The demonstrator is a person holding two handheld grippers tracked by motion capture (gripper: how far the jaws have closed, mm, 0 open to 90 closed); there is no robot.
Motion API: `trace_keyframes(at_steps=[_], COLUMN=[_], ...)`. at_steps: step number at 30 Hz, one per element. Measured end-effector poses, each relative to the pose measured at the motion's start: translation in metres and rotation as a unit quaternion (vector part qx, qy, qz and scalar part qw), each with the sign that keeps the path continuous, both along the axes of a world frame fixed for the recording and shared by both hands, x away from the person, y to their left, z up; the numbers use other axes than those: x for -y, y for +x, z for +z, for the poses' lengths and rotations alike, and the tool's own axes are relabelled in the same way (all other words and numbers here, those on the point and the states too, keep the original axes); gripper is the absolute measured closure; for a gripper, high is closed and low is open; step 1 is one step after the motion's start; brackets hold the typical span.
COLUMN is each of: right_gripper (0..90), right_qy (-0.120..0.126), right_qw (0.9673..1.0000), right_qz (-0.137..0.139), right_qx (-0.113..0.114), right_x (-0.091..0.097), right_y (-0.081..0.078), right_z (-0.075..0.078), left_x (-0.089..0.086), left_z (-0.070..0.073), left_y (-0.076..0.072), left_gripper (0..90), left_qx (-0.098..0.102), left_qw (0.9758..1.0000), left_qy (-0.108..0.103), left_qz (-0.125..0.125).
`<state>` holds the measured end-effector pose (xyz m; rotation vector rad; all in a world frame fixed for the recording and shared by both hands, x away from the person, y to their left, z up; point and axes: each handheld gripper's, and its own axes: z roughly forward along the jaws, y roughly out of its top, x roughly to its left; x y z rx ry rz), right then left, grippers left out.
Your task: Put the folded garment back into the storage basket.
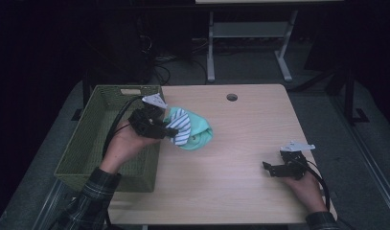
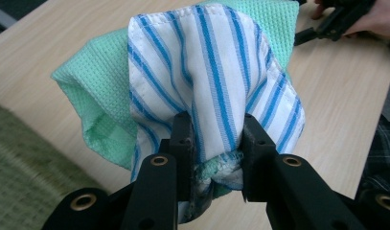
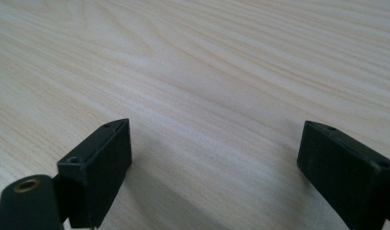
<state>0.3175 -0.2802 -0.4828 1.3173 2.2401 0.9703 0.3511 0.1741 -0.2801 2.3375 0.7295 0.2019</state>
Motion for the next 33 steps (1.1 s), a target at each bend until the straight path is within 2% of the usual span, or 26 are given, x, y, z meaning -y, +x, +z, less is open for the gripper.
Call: trace_keyframes(at_steps=[9, 17, 22, 33], right_gripper=[11.1, 11.1, 11.1, 11.1], right_qy=[0.0, 0.0, 0.0, 0.0], right_qw=[1.0, 1.0, 1.0, 1.0], right_qz=[-0.001, -0.001, -0.001, -0.001], right_qx=[0.0, 0.0, 0.0, 0.0], right_x=[0.0, 0.0, 0.0, 0.0], right_y=[0.0, 0.0, 0.0, 0.0], right_z=[0.0, 0.0, 0.0, 0.0], left_x=[-0.032, -0.061, -0.08, -0.12], left_z=[0.01, 0.011, 0.004, -0.012], left_y=[0.002, 0.004, 0.007, 0.009], left_gripper=[70.8, 70.8, 70.8, 70.8], left_qx=[0.019, 0.029, 0.024, 0.013], left_qw=[0.9987, 0.9955, 0.9929, 0.9836], left_qy=[-0.001, 0.006, 0.004, 0.0], left_qz=[0.046, 0.09, 0.117, 0.18])
